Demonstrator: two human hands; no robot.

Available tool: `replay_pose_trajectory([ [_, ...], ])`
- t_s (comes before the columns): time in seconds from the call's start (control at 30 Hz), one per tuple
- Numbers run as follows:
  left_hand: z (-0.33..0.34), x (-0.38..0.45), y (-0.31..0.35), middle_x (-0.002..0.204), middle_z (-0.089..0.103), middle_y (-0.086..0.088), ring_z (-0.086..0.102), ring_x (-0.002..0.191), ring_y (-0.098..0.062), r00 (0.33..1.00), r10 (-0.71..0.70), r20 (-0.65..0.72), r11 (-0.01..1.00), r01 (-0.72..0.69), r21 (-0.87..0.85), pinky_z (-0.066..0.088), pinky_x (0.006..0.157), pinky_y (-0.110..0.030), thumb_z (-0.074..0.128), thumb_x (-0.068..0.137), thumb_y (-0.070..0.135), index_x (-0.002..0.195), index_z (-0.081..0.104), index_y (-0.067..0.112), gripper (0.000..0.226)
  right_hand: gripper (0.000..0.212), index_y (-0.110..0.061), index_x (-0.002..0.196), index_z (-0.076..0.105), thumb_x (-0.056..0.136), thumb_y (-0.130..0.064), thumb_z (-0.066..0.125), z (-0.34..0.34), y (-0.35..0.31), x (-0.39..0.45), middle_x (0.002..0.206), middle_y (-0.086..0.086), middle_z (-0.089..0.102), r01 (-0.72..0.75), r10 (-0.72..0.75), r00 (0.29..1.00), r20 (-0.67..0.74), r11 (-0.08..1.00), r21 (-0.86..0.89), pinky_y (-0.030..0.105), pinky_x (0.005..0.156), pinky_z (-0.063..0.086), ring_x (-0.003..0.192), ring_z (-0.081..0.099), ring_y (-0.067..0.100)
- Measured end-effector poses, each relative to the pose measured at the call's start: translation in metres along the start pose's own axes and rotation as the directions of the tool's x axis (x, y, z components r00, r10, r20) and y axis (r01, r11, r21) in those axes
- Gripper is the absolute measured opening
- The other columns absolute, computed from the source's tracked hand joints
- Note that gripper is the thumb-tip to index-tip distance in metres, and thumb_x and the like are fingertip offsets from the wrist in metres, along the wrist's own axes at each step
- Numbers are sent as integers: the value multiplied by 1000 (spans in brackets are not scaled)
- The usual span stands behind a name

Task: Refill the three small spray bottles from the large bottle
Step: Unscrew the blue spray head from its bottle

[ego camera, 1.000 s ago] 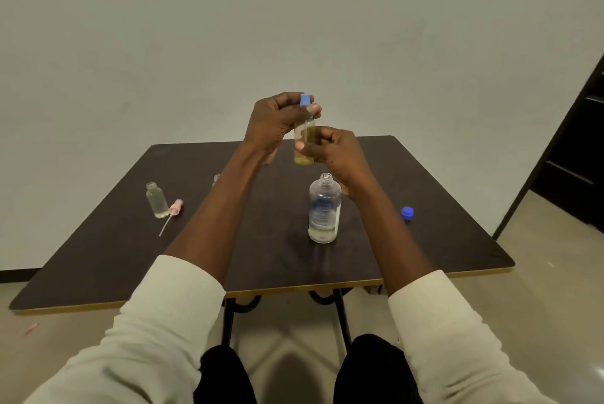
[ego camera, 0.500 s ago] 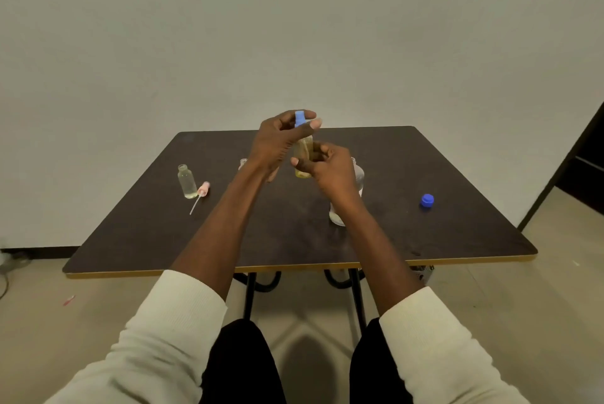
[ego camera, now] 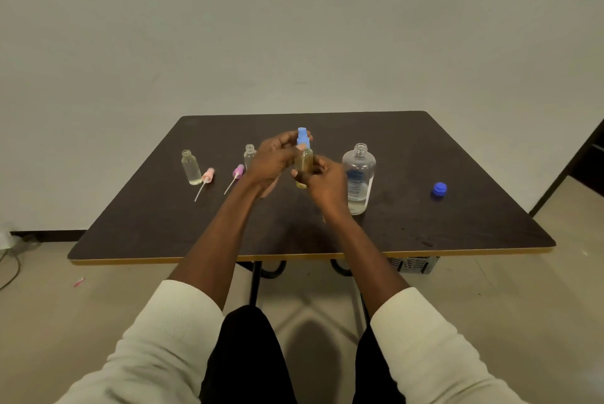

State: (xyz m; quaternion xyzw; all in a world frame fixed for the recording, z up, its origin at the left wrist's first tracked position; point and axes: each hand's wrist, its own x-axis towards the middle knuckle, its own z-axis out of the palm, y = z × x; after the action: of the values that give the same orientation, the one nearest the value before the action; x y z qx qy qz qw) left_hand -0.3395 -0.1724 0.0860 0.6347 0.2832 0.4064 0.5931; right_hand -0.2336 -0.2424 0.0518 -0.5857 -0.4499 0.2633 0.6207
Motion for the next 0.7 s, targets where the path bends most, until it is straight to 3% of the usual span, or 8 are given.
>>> replay_pose_trajectory([
  [0.13, 3, -1, -11, 103, 75, -8, 73, 91, -11, 976, 59, -210, 996, -44, 74, 56, 81, -22, 78, 83, 6, 119, 66, 3, 38, 16, -26, 83, 67, 76, -18, 80, 5, 13, -2, 84, -1, 73, -35, 35, 999, -7, 999, -24, 48, 79, 58, 83, 70, 17],
  [0.27, 3, -1, -22, 109, 73, -9, 70, 100, -17, 981, 31, -189, 996, -14, 93, 57, 90, -30, 76, 86, 14, 122, 67, 7, 38, 14, -31, 84, 68, 79, -22, 78, 10, 25, -1, 83, -5, 73, -43, 44, 999, 5, 997, -62, 48, 78, 58, 82, 70, 14],
  [0.4, 3, 0, -33, 113, 73, -12, 71, 105, -19, 975, 52, -216, 998, -47, 29, 57, 92, -30, 71, 90, 6, 127, 62, 2, 39, 14, -30, 84, 68, 79, -21, 77, 12, 31, 1, 82, -5, 73, -55, 54, 998, -11, 994, -93, 49, 78, 57, 81, 69, 13],
  [0.6, -3, 26, -18, 83, 73, -5, 69, 72, -14, 802, 115, -587, 983, -179, -52, 59, 74, -31, 82, 81, 15, 95, 62, 11, 25, 15, -26, 89, 65, 78, -28, 76, 17, 52, -11, 80, -11, 69, -51, 37, 997, -70, 978, -204, 40, 73, 56, 76, 65, 7],
  [0.7, -9, 40, -24, 74, 67, -1, 59, 62, -9, 739, 169, -652, 985, -110, 131, 51, 61, -22, 81, 82, 30, 87, 62, 14, 25, 15, -26, 90, 62, 80, -29, 74, 17, 57, -14, 82, -12, 66, -36, 7, 992, -127, 972, -231, 34, 72, 54, 76, 62, 6],
])
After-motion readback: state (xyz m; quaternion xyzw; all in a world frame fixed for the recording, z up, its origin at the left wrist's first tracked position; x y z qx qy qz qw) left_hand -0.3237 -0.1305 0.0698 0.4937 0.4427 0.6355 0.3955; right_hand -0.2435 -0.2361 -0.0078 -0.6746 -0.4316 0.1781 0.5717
